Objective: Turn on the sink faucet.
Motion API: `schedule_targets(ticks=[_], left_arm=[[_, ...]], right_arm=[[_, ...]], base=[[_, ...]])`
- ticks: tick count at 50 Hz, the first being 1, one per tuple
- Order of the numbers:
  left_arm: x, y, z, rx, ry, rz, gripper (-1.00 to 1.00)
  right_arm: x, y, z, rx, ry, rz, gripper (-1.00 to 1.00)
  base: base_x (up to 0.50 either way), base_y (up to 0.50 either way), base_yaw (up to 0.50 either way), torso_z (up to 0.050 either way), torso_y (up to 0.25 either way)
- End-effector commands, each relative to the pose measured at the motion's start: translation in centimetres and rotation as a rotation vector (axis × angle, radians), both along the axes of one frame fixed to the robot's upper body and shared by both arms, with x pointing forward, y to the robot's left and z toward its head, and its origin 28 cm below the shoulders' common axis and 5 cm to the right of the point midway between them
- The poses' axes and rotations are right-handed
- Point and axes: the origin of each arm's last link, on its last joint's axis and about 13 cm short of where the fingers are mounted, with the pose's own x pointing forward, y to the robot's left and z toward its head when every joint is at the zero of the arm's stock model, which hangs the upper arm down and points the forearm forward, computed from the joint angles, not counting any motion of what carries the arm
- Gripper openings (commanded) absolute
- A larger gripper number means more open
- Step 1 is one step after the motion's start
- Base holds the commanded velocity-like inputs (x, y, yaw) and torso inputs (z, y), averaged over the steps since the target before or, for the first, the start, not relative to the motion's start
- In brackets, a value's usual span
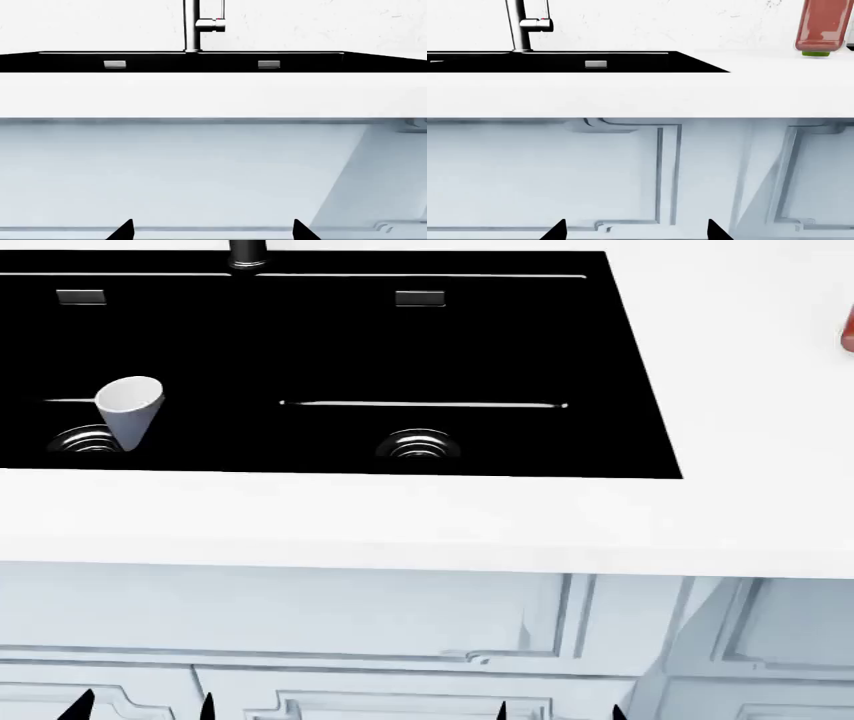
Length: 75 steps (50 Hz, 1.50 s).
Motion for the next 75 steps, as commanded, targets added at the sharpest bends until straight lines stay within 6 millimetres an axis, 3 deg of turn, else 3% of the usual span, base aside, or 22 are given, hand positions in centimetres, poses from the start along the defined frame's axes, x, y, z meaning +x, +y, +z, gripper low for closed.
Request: schedule_targets(ticks=[1, 21, 28, 43, 53, 58, 64, 75], left_arm=[[0.1, 0.0, 0.0, -0.009, 0.009, 0.009, 1.0], [0.1, 0.1, 0.2, 0.004, -0.001, 0.022, 1.0], [-0.6, 0.4, 1.4, 0.024, -0.053, -0.015, 1.0], [-2.8, 2.3, 8.9, -0.007, -0.186, 0.003, 1.0], [-3.3, 3.8, 15.2, 0.094, -0.248, 0.001, 1.0], [-3.4, 4.4, 18.8, 0.144, -0.284, 0.006, 1.0], [-3.7, 4.9, 22.1, 0.185, -0.318, 0.013, 1.0], [-3.6, 4.8, 23.9, 0.21, -0.315, 0.006, 1.0]], right_arm=[[0.0, 0.0, 0.0, 0.003, 0.007, 0.001, 1.0], [0.1, 0.1, -0.1, 0.0, 0.024, 0.015, 1.0], [0.0, 0.1, 0.0, 0.006, 0.036, 0.034, 1.0], [-2.4, -0.6, 6.5, 0.019, -0.058, 0.082, 1.0], [-2.7, -1.6, 12.4, -0.064, -0.118, 0.057, 1.0], [-2.8, -2.0, 16.8, -0.125, -0.175, 0.041, 1.0], [-3.0, -2.5, 20.3, -0.17, -0.23, 0.014, 1.0], [-3.3, -2.6, 22.0, -0.168, -0.247, 0.01, 1.0]], base=[[0.0, 0.0, 0.0, 0.0, 0.0], [0.0, 0.0, 0.0, 0.0, 0.0], [0.0, 0.0, 0.0, 0.042, 0.0], [0.0, 0.0, 0.0, 0.05, 0.0], [0.0, 0.0, 0.0, 0.05, 0.0], [0.0, 0.0, 0.0, 0.05, 0.0], [0.0, 0.08, 0.0, 0.05, 0.0], [0.0, 0.5, 0.0, 0.05, 0.0]])
